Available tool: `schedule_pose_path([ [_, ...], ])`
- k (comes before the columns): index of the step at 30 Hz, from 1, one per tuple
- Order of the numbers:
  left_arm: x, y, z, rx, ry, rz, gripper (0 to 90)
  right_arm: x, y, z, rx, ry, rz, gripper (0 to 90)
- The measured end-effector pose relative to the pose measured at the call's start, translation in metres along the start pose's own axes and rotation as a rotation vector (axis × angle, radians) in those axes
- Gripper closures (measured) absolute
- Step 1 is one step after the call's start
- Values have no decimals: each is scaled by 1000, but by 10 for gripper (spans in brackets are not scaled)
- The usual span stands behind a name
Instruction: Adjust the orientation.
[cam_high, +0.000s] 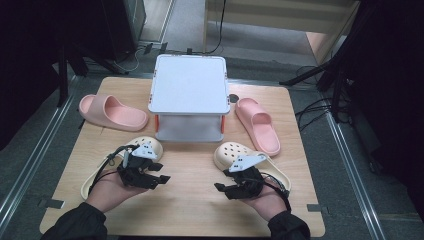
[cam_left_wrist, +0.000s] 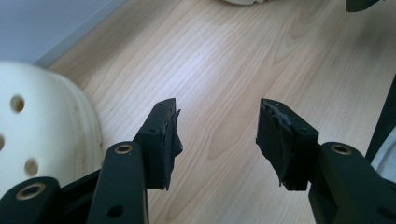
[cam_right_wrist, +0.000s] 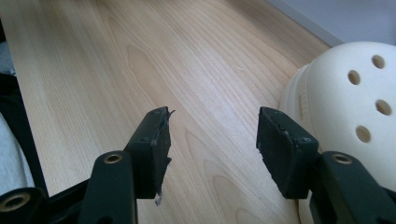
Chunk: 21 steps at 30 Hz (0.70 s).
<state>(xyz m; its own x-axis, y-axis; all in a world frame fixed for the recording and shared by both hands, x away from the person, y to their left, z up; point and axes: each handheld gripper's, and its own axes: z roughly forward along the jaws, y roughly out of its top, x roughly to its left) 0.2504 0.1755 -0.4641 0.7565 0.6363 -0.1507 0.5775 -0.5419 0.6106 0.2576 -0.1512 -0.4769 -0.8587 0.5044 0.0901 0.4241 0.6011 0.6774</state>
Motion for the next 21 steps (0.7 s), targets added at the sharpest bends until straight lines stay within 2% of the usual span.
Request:
schedule_pose_path([
  [7,2,-12,-9,7,18,-23,458,1,10,11,24,39,-14,441],
  [11,4,-17,-14,4,31,-33,467,1,12,14,29,46,-27,455],
  [12,5,-19,-17,-1,40,-39,476,1,15,16,27,73,-24,484],
  [13,5,-19,-17,-1,40,-39,477,1,15,16,27,73,-24,484],
  [14,6,-23,-20,0,47,-52,480,1,18,18,22,96,-16,485],
  [17,8,-27,-24,-5,59,-65,484,0,21,20,28,114,-2,488],
  [21,12,-34,-32,-17,80,-88,490,0,25,23,30,124,-11,489],
])
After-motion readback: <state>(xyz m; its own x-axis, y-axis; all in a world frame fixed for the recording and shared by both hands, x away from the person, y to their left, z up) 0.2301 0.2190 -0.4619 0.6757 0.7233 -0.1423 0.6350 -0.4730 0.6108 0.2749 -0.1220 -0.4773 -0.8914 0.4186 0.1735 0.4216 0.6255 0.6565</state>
